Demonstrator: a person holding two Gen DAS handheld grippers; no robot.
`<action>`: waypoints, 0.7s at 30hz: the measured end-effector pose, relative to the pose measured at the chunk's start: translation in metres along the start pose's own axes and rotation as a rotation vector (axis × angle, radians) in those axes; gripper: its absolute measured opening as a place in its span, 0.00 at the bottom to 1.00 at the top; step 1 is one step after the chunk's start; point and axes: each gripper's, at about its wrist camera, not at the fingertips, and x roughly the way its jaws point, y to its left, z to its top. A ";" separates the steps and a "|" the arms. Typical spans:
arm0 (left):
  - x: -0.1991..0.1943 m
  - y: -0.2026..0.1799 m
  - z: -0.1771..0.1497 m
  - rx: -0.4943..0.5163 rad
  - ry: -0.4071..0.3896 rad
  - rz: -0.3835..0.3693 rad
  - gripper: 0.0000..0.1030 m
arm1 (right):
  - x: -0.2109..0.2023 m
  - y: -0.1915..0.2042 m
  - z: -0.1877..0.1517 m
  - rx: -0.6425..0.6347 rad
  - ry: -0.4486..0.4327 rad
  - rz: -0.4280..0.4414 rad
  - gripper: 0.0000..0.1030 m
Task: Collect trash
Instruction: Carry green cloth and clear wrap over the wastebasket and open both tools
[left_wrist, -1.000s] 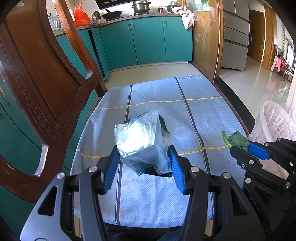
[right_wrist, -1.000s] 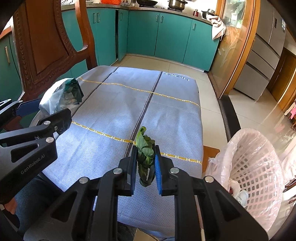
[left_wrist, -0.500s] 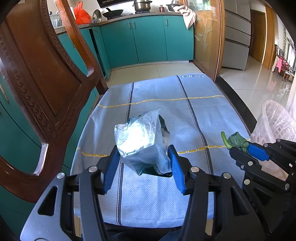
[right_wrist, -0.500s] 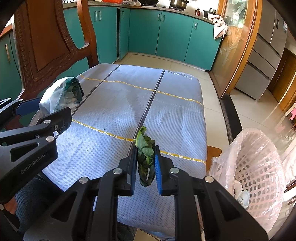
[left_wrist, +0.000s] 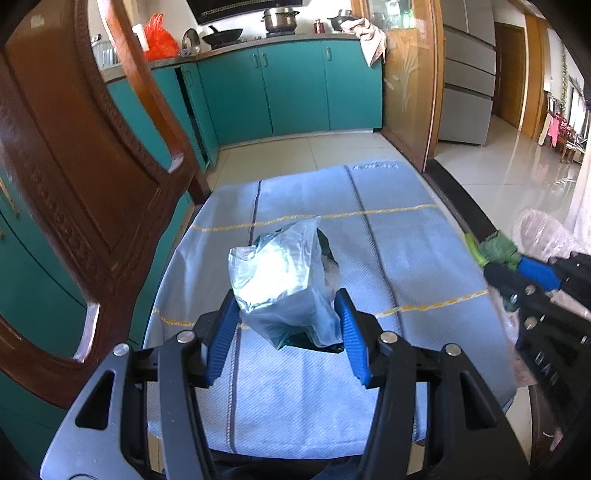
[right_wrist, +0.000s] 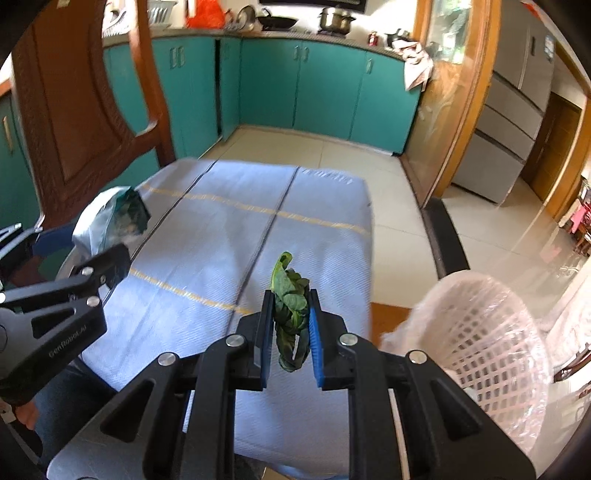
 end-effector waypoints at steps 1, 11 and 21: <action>-0.002 -0.004 0.002 0.005 -0.006 -0.005 0.52 | -0.005 -0.008 0.001 0.012 -0.010 -0.011 0.18; -0.033 -0.101 0.029 0.139 -0.085 -0.142 0.52 | -0.041 -0.102 -0.027 0.133 -0.027 -0.150 0.18; -0.024 -0.212 0.024 0.299 0.003 -0.367 0.52 | -0.056 -0.195 -0.090 0.298 0.037 -0.262 0.18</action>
